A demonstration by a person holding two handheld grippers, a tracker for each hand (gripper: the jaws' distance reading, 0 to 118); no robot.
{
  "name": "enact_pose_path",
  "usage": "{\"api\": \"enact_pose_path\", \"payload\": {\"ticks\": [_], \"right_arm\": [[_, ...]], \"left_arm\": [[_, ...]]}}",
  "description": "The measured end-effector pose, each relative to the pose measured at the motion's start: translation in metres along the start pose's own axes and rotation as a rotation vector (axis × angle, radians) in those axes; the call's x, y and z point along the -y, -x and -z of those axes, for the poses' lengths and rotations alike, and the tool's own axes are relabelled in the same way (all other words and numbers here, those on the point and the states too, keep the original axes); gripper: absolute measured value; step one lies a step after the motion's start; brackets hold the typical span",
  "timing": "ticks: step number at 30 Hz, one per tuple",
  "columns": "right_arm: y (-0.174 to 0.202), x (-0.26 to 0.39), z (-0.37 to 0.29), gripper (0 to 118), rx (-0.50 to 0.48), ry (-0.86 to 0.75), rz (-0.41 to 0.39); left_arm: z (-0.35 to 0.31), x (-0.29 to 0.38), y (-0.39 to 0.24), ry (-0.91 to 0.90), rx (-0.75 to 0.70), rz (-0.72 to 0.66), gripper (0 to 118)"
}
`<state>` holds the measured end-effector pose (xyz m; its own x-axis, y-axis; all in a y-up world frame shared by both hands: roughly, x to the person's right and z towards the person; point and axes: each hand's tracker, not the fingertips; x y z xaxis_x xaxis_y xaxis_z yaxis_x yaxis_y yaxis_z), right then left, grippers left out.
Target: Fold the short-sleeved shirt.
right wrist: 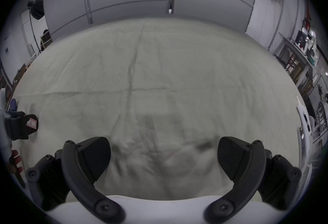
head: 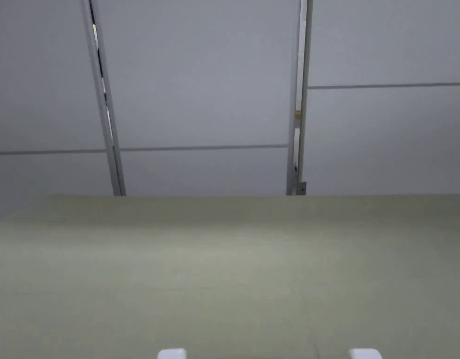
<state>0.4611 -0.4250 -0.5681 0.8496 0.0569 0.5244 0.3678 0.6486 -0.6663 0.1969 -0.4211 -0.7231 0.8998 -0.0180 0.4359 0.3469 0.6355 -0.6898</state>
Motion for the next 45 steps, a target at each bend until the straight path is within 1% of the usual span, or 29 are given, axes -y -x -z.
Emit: {"api": "enact_pose_path", "payload": {"ticks": [1, 2, 3, 4, 6, 7, 9, 10, 12, 15, 17, 19, 21, 28, 29, 30, 31, 33, 34, 35, 36, 38, 39, 40, 41, 42, 43, 44, 45], "right_arm": [[0.0, 0.001, -0.009, 118, 0.012, -0.026, 0.013], [-0.002, 0.001, -0.022, 118, -0.018, -0.078, 0.022], [-0.003, -0.004, -0.04, 118, -0.018, -0.138, 0.028], [-0.002, -0.012, -0.056, 118, -0.03, -0.169, 0.014], [-0.005, -0.043, -0.09, 118, -0.004, -0.239, 0.029], [-0.007, -0.061, -0.113, 118, -0.008, -0.29, 0.063], [-0.014, -0.104, -0.171, 118, -0.066, -0.413, 0.145], [-0.015, -0.12, -0.202, 118, -0.079, -0.475, 0.152], [-0.016, -0.157, -0.282, 118, -0.074, -0.645, 0.123], [-0.012, -0.184, -0.376, 118, -0.028, -0.84, 0.045], [-0.01, -0.193, -0.418, 118, -0.045, -0.929, 0.075], [-0.011, -0.191, -0.446, 118, -0.074, -0.95, 0.129], [-0.006, -0.184, -0.462, 118, -0.066, -0.939, 0.128], [-0.001, -0.166, -0.47, 118, -0.041, -0.92, 0.135], [0.002, -0.164, -0.471, 118, -0.001, -0.924, 0.123], [0.009, -0.163, -0.475, 118, 0.083, -0.935, 0.047], [0.019, -0.16, -0.477, 118, 0.197, -0.971, -0.084], [0.049, -0.149, -0.474, 118, 0.528, -1.039, -0.508], [0.06, -0.141, -0.467, 118, 0.632, -1.061, -0.701], [0.069, -0.132, -0.459, 118, 0.696, -1.063, -0.885], [0.076, -0.119, -0.453, 118, 0.721, -1.053, -1.0], [0.088, -0.105, -0.44, 118, 0.738, -1.033, -1.14], [0.092, -0.099, -0.429, 118, 0.787, -1.016, -1.221], [0.095, -0.093, -0.419, 118, 0.821, -1.0, -1.298], [0.099, -0.084, -0.405, 118, 0.884, -0.976, -1.431], [0.101, -0.072, -0.389, 118, 0.981, -0.969, -1.572], [0.099, -0.061, -0.374, 118, 1.069, -0.963, -1.721], [0.09, -0.049, -0.359, 118, 1.135, -0.954, -1.883], [0.085, -0.037, -0.346, 118, 1.16, -0.948, -2.011]], "left_arm": [[-0.008, 0.0, -0.002, -0.017, -0.024, 0.013, 118], [-0.024, 0.001, -0.005, -0.085, -0.035, 0.035, 118], [-0.049, 0.003, -0.007, -0.218, -0.014, 0.05, 118], [-0.069, -0.002, -0.01, -0.278, -0.013, 0.072, 118], [-0.112, -0.027, -0.015, -0.38, 0.024, 0.092, 118], [-0.14, -0.043, -0.015, -0.416, 0.032, 0.076, 118], [-0.203, -0.082, -0.011, -0.541, 0.042, 0.042, 118], [-0.235, -0.096, -0.007, -0.629, 0.034, 0.042, 118], [-0.317, -0.132, 0.005, -0.808, -0.003, 0.033, 118], [-0.413, -0.159, 0.025, -0.984, -0.002, -0.028, 118], [-0.461, -0.165, 0.036, -1.037, 0.005, -0.036, 118], [-0.493, -0.165, 0.046, -1.074, -0.028, -0.009, 118], [-0.513, -0.16, 0.055, -1.079, -0.098, 0.005, 118], [-0.525, -0.137, 0.092, -1.086, -0.062, -0.079, 118], [-0.524, -0.133, 0.101, -1.091, -0.001, -0.125, 118], [-0.52, -0.13, 0.112, -1.098, 0.096, -0.207, 118], [-0.513, -0.126, 0.128, -1.092, 0.244, -0.352, 118], [-0.481, -0.113, 0.162, -0.965, 0.586, -0.894, 118], [-0.459, -0.103, 0.174, -0.86, 0.714, -1.177, 118], [-0.439, -0.088, 0.182, -0.736, 0.824, -1.453, 118], [-0.413, -0.07, 0.178, -0.636, 0.911, -1.667, 118], [-0.37, -0.044, 0.166, -0.44, 1.085, -1.919, 118], [-0.365, -0.02, 0.143, -0.342, 1.155, -1.997, 118], [-0.354, -0.008, 0.136, -0.299, 1.184, -2.023, 118], [-0.347, 0.006, 0.126, -0.27, 1.207, -2.065, 118], [-0.342, 0.02, 0.118, -0.277, 1.204, -2.109, 118], [-0.327, 0.011, 0.123, -0.265, 1.162, -2.159, 118], [-0.326, 0.019, 0.121, -0.221, 1.122, -2.225, 118], [-0.325, 0.025, 0.116, -0.22, 1.085, -2.295, 118]]}}
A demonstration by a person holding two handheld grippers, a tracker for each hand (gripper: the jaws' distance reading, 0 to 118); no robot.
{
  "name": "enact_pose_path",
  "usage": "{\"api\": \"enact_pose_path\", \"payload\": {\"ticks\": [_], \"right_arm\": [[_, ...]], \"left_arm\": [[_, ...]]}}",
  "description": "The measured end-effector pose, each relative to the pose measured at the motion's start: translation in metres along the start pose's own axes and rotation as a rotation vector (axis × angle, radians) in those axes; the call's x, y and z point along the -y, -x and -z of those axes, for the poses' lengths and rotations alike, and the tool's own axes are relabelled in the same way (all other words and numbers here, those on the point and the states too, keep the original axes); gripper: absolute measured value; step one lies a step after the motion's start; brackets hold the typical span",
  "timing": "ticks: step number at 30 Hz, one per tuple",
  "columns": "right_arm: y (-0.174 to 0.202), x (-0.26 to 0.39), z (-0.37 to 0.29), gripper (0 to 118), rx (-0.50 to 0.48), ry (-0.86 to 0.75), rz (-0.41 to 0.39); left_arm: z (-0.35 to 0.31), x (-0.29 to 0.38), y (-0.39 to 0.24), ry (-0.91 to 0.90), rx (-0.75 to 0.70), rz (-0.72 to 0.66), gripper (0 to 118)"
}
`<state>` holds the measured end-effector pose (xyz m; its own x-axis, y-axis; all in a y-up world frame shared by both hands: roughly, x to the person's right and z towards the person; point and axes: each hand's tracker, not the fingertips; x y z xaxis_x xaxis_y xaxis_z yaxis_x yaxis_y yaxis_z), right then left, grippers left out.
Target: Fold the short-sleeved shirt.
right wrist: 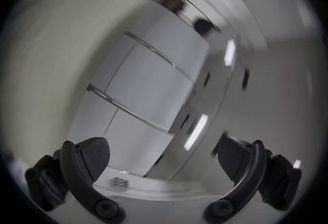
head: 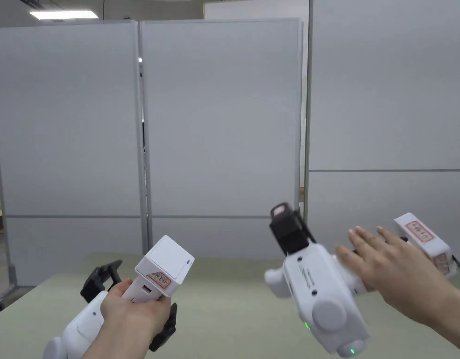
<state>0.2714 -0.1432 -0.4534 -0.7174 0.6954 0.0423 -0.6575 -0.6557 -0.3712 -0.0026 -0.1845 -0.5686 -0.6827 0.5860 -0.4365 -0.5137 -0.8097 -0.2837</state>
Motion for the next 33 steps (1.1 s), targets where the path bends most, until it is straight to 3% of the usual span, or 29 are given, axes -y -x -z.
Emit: {"api": "enact_pose_path", "payload": {"ticks": [2, 3, 5, 6, 8, 10, 13, 14, 15, 16, 17, 19, 20, 22, 29, 33], "right_arm": [[0.017, -0.01, -0.015, 118, -0.035, -0.096, -0.047], [0.027, -0.01, -0.022, 118, -0.066, -0.121, -0.025], [0.031, -0.016, -0.029, 118, -0.09, -0.133, 0.067], [0.027, -0.018, -0.029, 118, -0.113, -0.104, 0.17], [0.003, -0.008, -0.012, 118, -0.202, 0.017, 0.563], [-0.03, 0.022, 0.009, 118, -0.208, 0.181, 0.989], [-0.058, 0.089, 0.042, 118, -0.227, 0.334, 1.715], [-0.066, 0.117, 0.04, 118, -0.222, 0.36, 1.995], [-0.068, 0.136, 0.036, 118, -0.198, 0.378, 2.206], [-0.062, 0.149, 0.035, 118, -0.165, 0.383, 2.338], [-0.056, 0.156, 0.035, 118, -0.127, 0.397, 2.383], [-0.049, 0.156, 0.037, 118, -0.11, 0.441, 2.27], [-0.044, 0.154, 0.038, 118, -0.134, 0.471, 2.184], [-0.036, 0.151, 0.036, 118, -0.175, 0.466, 2.133], [-0.036, 0.144, 0.021, 118, -0.151, 0.451, 2.233], [-0.026, 0.147, 0.029, 118, -0.127, 0.464, 2.233]], "left_arm": [[-0.029, 0.012, 0.006, -0.076, 0.018, 0.0, 118], [-0.034, 0.013, 0.002, -0.097, 0.017, 0.065, 118], [-0.04, 0.017, -0.016, -0.119, -0.009, 0.329, 118], [-0.008, 0.01, -0.04, -0.123, -0.023, 0.517, 118], [0.003, 0.032, -0.074, -0.089, -0.088, 0.906, 118], [0.009, 0.057, -0.097, -0.033, -0.016, 1.175, 118], [0.005, 0.112, -0.124, -0.059, 0.129, 1.658, 118], [-0.004, 0.134, -0.127, -0.102, 0.152, 1.879, 118], [-0.009, 0.151, -0.127, -0.138, 0.188, 2.061, 118], [-0.013, 0.164, -0.124, -0.198, 0.217, 2.224, 118], [-0.014, 0.175, -0.122, -0.267, 0.219, 2.392, 118], [-0.012, 0.18, -0.116, -0.341, 0.224, 2.542, 118], [-0.01, 0.179, -0.115, -0.357, 0.209, 2.548, 118], [-0.012, 0.173, -0.111, -0.305, 0.177, 2.488, 118], [-0.006, 0.153, -0.1, -0.283, 0.128, 2.516, 118], [-0.007, 0.147, -0.097, -0.292, 0.143, 2.56, 118]]}}
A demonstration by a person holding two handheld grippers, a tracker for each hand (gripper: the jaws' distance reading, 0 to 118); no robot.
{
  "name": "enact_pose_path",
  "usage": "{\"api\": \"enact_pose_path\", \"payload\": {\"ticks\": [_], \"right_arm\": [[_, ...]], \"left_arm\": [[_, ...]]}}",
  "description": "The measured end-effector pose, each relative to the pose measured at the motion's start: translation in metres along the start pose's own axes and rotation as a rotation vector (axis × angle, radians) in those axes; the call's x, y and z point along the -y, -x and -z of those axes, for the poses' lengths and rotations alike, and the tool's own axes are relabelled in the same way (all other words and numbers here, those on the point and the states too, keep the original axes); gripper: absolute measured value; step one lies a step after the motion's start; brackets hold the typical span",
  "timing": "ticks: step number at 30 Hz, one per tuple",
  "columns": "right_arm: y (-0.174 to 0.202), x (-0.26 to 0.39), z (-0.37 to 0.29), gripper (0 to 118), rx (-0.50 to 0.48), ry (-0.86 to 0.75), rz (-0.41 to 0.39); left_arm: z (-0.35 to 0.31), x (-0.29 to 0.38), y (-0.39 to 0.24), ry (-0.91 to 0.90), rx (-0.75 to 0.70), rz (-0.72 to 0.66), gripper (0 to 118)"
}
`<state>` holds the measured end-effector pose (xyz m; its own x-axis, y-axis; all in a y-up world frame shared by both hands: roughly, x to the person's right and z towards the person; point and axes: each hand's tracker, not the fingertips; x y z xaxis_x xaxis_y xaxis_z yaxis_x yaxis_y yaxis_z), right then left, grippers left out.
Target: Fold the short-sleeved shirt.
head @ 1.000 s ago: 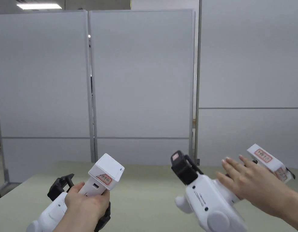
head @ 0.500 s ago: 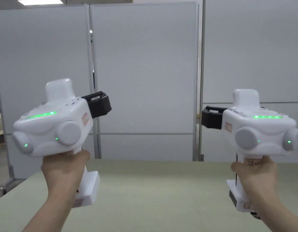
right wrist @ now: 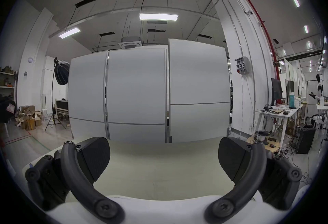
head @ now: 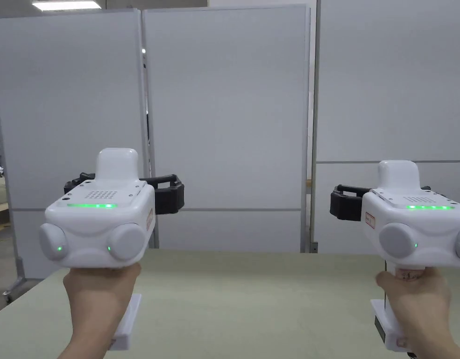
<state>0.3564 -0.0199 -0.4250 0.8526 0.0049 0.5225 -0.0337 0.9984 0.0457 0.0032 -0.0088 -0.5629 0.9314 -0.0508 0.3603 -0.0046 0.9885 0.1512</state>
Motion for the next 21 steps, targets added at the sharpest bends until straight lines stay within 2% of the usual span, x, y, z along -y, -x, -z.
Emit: {"api": "enact_pose_path", "payload": {"ticks": [6, 12, 21], "right_arm": [[0.001, 0.002, -0.001, 118, -0.033, -0.013, 0.043], [0.003, 0.006, 0.004, 118, -0.016, -0.021, 0.005], [-0.001, 0.001, -0.005, 118, -0.01, -0.027, 0.027]], "left_arm": [[-0.004, -0.004, 0.0, -0.005, 0.022, -0.048, 118], [-0.007, -0.009, -0.005, -0.03, 0.019, -0.019, 118], [-0.003, -0.009, -0.005, -0.028, 0.019, -0.024, 118]]}}
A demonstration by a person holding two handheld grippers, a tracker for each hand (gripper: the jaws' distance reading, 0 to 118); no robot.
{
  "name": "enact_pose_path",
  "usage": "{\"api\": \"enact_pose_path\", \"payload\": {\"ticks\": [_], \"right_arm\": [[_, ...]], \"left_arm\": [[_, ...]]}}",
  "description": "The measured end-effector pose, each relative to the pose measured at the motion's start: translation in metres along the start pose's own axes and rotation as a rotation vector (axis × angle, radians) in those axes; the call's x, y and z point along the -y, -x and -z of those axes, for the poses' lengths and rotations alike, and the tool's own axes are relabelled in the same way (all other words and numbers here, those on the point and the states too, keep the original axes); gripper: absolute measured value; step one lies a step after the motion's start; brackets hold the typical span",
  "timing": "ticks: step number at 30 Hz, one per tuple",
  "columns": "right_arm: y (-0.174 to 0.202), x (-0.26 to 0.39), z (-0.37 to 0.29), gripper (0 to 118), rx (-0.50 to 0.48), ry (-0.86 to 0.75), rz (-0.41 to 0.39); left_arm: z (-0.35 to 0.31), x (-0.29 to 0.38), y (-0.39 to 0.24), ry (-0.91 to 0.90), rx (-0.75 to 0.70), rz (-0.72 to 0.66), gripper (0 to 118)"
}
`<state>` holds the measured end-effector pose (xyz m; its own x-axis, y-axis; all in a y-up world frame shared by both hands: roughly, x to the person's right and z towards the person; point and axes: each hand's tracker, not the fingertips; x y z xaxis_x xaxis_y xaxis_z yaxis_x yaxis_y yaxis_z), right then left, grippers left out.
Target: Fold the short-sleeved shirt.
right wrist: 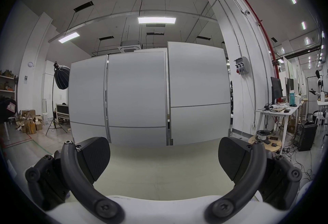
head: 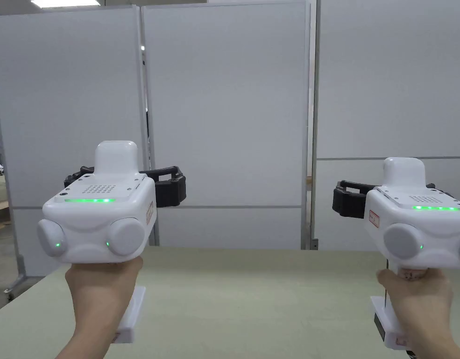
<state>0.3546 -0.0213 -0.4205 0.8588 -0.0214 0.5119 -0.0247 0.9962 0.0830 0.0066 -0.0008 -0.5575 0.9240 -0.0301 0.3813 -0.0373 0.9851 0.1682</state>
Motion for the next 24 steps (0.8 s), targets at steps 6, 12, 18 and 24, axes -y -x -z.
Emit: {"api": "enact_pose_path", "payload": {"ticks": [6, 12, 18, 24], "right_arm": [[-0.002, -0.001, -0.001, 118, -0.031, 0.012, 0.045], [0.002, 0.003, 0.0, 3, 0.005, 0.048, -0.032], [0.005, 0.009, -0.007, 2, -0.019, 0.088, -0.039], [0.013, 0.015, -0.006, 2, -0.08, 0.126, 0.019]], "left_arm": [[-0.003, -0.001, 0.0, 0.027, 0.009, -0.022, 118], [-0.002, 0.002, -0.001, 0.074, 0.01, -0.021, 2], [0.003, 0.016, -0.008, 0.121, 0.034, 0.015, 0], [0.008, 0.025, 0.01, 0.141, 0.022, 0.02, 0]]}}
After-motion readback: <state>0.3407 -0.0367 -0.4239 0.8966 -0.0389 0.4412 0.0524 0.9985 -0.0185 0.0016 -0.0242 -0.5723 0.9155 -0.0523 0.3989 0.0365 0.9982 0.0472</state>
